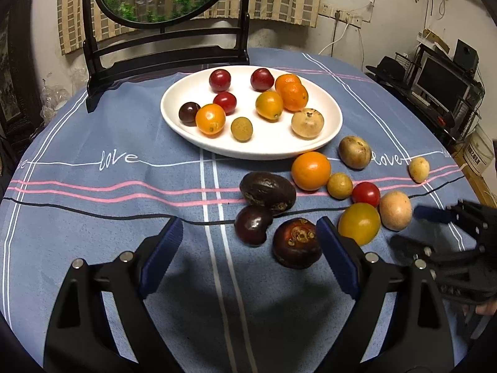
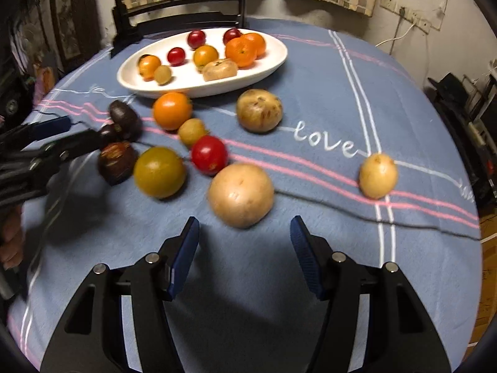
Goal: Organize fruits
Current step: 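Grasp the spotted dark brown fruit with the left tool while the right tool grasps the large beige fruit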
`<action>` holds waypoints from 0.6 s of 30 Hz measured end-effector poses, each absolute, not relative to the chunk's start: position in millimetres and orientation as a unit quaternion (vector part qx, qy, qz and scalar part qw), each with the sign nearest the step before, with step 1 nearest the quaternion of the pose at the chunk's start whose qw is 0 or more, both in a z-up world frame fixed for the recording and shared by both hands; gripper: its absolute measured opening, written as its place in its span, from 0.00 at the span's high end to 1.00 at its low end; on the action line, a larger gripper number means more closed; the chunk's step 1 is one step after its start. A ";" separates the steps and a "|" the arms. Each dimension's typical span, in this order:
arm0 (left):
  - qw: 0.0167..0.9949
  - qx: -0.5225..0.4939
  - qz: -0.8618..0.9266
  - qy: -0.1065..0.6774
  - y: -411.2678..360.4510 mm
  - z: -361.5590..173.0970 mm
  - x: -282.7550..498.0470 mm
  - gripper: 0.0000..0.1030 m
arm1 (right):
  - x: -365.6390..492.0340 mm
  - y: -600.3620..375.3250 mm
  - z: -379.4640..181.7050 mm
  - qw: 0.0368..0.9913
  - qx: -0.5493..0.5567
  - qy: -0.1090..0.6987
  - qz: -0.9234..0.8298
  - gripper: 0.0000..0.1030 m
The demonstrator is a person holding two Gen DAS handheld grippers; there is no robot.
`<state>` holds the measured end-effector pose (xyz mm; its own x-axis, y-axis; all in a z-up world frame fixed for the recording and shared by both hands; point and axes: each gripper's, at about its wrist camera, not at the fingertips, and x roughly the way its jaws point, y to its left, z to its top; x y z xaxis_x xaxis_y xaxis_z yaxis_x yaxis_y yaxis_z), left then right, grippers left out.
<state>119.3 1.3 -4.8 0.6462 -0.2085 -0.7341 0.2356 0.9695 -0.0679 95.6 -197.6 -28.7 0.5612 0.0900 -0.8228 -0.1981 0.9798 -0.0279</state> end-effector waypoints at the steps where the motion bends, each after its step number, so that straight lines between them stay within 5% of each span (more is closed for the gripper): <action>1: 0.906 0.017 -0.123 0.404 1.1 -5.6 119.4 0.14 | 99.3 -197.3 -28.4 0.883 -0.059 0.459 0.078 0.41; 6: 0.900 0.016 -0.127 0.416 0.7 -10.0 120.5 0.14 | 113.5 -193.6 -32.9 0.885 -0.053 0.456 0.073 0.41; 10: 0.892 0.016 -0.135 0.431 -2.4 -15.4 121.4 0.14 | 112.5 -196.6 -34.8 0.891 -0.027 0.446 0.086 0.56; 18: 0.887 0.039 -0.152 0.434 -16.4 -18.8 113.6 0.13 | 109.6 -213.6 -28.2 0.892 0.023 0.441 0.097 0.56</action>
